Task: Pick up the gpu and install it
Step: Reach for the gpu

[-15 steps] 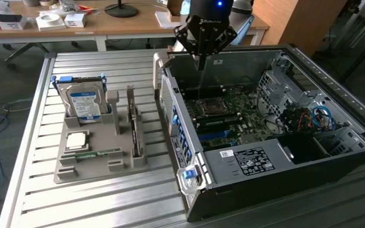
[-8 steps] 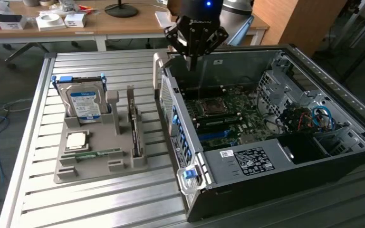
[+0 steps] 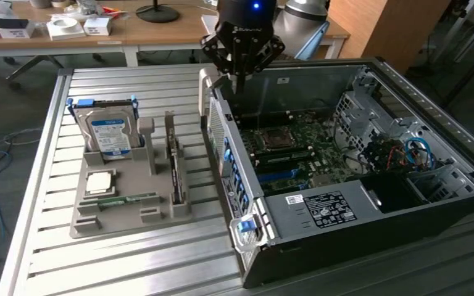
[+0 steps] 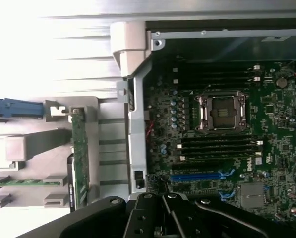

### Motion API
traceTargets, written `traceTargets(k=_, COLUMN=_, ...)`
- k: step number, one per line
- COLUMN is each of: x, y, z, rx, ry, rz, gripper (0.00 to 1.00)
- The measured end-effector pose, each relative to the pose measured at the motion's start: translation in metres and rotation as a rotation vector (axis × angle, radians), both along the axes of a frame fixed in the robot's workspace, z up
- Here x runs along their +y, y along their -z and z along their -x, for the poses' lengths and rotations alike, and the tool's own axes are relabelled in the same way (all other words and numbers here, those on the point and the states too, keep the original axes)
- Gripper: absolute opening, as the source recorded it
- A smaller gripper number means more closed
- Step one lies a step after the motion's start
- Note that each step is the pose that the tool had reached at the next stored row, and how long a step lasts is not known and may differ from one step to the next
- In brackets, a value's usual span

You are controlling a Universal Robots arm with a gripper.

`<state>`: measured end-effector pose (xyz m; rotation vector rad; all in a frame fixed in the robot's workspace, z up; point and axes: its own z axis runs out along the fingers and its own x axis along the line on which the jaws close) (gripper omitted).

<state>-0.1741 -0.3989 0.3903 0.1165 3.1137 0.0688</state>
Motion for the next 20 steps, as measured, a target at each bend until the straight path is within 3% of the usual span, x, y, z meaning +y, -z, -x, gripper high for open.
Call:
traceTargets(k=12, x=0.0, y=0.0029, z=0.028, rx=0.0, ry=0.0, rz=0.0, gripper=0.11)
traceTargets(k=20, x=0.0, y=0.0036, z=0.035, rx=0.0, ry=0.0, rz=0.0, gripper=0.11)
